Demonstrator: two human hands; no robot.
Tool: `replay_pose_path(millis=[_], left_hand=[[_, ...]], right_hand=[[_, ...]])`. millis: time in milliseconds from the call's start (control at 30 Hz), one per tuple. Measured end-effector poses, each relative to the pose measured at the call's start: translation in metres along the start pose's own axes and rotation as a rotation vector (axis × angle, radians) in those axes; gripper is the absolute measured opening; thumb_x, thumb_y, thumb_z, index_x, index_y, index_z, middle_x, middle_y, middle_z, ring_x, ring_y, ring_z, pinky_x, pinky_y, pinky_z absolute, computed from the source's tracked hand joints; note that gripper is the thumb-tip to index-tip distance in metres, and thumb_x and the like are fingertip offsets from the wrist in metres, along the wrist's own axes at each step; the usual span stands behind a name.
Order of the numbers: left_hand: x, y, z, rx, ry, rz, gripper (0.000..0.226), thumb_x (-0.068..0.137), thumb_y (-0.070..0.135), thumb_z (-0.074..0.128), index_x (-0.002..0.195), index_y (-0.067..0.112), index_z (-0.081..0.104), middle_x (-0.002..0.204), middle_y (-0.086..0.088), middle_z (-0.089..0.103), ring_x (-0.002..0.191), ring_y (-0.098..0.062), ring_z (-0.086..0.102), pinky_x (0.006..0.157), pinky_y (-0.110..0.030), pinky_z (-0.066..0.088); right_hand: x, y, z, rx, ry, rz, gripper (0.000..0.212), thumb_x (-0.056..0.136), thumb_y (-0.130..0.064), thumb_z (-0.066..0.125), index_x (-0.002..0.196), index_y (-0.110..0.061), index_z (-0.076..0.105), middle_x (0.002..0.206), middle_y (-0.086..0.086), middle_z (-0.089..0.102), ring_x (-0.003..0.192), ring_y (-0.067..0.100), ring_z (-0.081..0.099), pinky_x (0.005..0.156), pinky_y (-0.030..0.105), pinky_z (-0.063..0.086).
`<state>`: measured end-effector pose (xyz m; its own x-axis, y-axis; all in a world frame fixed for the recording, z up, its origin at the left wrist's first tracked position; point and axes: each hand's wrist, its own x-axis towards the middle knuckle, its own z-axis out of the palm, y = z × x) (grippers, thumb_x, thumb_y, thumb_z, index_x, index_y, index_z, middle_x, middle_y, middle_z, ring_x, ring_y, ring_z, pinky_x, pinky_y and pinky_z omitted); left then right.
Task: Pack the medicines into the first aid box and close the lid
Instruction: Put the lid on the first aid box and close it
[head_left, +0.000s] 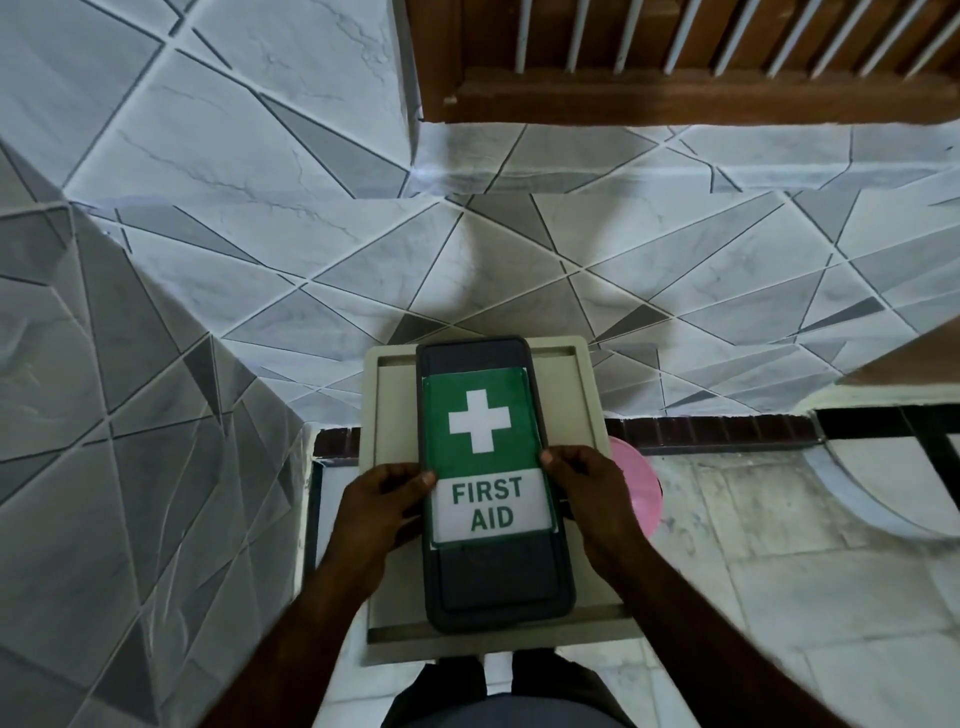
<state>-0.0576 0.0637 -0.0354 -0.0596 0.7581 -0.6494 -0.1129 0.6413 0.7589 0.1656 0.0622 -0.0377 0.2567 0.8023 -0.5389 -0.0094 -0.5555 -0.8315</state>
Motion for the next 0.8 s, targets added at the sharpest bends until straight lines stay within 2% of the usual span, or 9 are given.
replay_pose_path(millis=[167, 233, 300, 400, 467, 567, 667, 800], left_hand=[[0.007, -0.007, 0.007, 0.023, 0.093, 0.044, 0.015, 0.085, 0.011, 0.069, 0.099, 0.005, 0.066, 0.099, -0.015, 0.073, 0.094, -0.032, 0.070, 0.084, -0.047, 0.057], [0.010, -0.007, 0.008, 0.055, 0.119, 0.054, 0.017, 0.084, 0.013, 0.071, 0.097, 0.005, 0.067, 0.098, -0.016, 0.073, 0.092, -0.032, 0.071, 0.086, -0.052, 0.057], [0.007, -0.007, 0.008, 0.043, 0.105, 0.062, 0.020, 0.083, 0.015, 0.071, 0.099, 0.003, 0.068, 0.098, -0.016, 0.074, 0.093, -0.033, 0.071, 0.086, -0.050, 0.057], [-0.010, -0.010, 0.003, 0.036, 0.034, 0.047, 0.023, 0.085, 0.019, 0.070, 0.103, 0.005, 0.067, 0.098, -0.011, 0.075, 0.092, -0.027, 0.072, 0.076, -0.038, 0.059], [-0.028, -0.018, -0.003, 0.068, -0.032, -0.014, 0.027, 0.083, 0.020, 0.071, 0.107, 0.009, 0.063, 0.102, -0.008, 0.073, 0.093, -0.025, 0.071, 0.071, -0.034, 0.057], [-0.058, -0.041, -0.013, 0.101, -0.111, -0.120, 0.035, 0.080, 0.016, 0.075, 0.110, 0.014, 0.059, 0.106, -0.007, 0.069, 0.098, -0.028, 0.068, 0.074, -0.037, 0.058], [-0.071, -0.062, -0.014, 0.020, -0.076, -0.157, 0.035, 0.076, 0.006, 0.077, 0.107, 0.009, 0.061, 0.104, -0.014, 0.070, 0.095, -0.032, 0.069, 0.074, -0.039, 0.059], [-0.065, -0.070, -0.009, 0.011, 0.007, -0.128, 0.034, 0.075, 0.002, 0.077, 0.106, 0.003, 0.063, 0.102, -0.019, 0.071, 0.093, -0.034, 0.070, 0.078, -0.042, 0.058]], right_hand=[[-0.001, 0.005, 0.010, -0.069, 0.130, -0.028, 0.014, 0.092, -0.024, 0.060, 0.098, -0.012, 0.066, 0.090, 0.002, 0.071, 0.087, 0.019, 0.068, 0.079, 0.037, 0.056], [0.000, 0.004, 0.016, -0.104, 0.172, -0.032, 0.014, 0.092, -0.025, 0.060, 0.097, -0.013, 0.065, 0.091, 0.002, 0.070, 0.086, 0.019, 0.067, 0.082, 0.040, 0.056], [-0.002, 0.001, 0.014, -0.099, 0.168, -0.032, 0.008, 0.090, -0.023, 0.062, 0.091, -0.016, 0.067, 0.091, 0.004, 0.072, 0.085, 0.021, 0.068, 0.083, 0.043, 0.057], [-0.015, -0.005, 0.001, 0.028, 0.059, 0.015, 0.007, 0.090, -0.017, 0.064, 0.083, -0.017, 0.068, 0.090, 0.007, 0.074, 0.084, 0.023, 0.070, 0.078, 0.039, 0.059], [-0.030, 0.002, -0.010, 0.024, -0.025, 0.063, 0.007, 0.090, -0.018, 0.064, 0.092, -0.012, 0.067, 0.093, 0.007, 0.073, 0.087, 0.024, 0.069, 0.077, 0.038, 0.058], [-0.055, 0.025, -0.025, -0.005, -0.105, 0.150, 0.020, 0.088, -0.022, 0.066, 0.102, -0.008, 0.063, 0.101, 0.010, 0.070, 0.095, 0.031, 0.067, 0.079, 0.042, 0.057], [-0.069, 0.042, -0.033, 0.033, -0.145, 0.195, 0.022, 0.086, -0.018, 0.069, 0.103, -0.007, 0.060, 0.104, 0.014, 0.067, 0.095, 0.031, 0.066, 0.075, 0.039, 0.057], [-0.069, 0.051, -0.025, -0.018, -0.036, 0.106, 0.013, 0.086, -0.013, 0.068, 0.092, -0.007, 0.059, 0.098, 0.018, 0.066, 0.085, 0.029, 0.065, 0.071, 0.045, 0.058]])
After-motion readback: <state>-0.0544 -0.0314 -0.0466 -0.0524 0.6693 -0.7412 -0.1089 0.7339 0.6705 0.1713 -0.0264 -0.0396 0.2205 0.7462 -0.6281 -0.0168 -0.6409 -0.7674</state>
